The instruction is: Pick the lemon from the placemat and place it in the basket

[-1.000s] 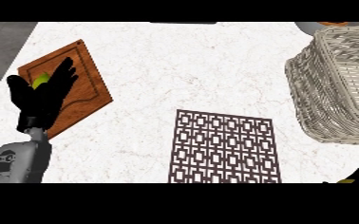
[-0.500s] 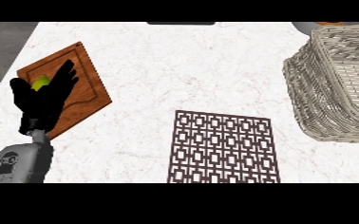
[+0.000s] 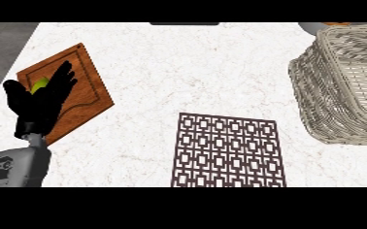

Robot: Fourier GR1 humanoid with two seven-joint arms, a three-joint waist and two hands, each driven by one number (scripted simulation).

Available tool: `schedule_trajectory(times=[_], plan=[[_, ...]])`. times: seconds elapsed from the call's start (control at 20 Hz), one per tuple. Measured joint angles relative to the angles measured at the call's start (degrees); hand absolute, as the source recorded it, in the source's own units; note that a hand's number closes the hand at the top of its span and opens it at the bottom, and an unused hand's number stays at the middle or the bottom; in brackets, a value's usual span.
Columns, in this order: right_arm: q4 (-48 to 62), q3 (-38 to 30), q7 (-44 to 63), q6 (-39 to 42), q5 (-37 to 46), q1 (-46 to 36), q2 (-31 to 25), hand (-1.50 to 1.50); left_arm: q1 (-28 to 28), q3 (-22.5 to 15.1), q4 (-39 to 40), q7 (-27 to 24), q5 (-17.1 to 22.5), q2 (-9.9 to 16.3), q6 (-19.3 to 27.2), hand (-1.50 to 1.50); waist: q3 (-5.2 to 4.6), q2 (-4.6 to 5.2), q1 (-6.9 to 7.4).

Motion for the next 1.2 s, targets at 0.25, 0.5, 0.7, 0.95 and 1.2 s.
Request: schedule_trajectory(times=[0.25,0.5,0.7,0.95,1.2], plan=[[10.2,0.4,-5.1,-2.7,1.8,-2.6,-1.1,-1.5,0.6,0.3,0.9,-1.3,-0.2,-0.2,-0.5,0.0,0.02,-0.06,-0.14],[15.2,0.4,-10.5,-2.3,-0.3,-4.1,-2.2,-1.5,0.7,0.2,0.5,-0.9,-0.6,-0.6,-0.4,0.0,0.03,-0.12,-0.28],[16.3,-2.8,-8.5,-2.5,-4.6,-6.0,-2.3,-1.5,0.8,0.4,0.1,-0.5,-0.6,-0.4,-0.5,0.0,0.01,-0.19,-0.35],[21.7,-10.8,-3.5,-2.5,-12.6,-10.1,-4.8,-1.5,-0.2,0.1,0.5,-0.1,-1.2,-0.9,0.4,0.0,0.02,-0.21,-0.61],[32.6,-19.9,-4.2,3.6,-20.6,-9.2,-12.9,-1.5,0.7,-0.1,-0.6,-0.1,-1.3,-1.3,0.5,0.0,0.06,-0.17,-0.73]])
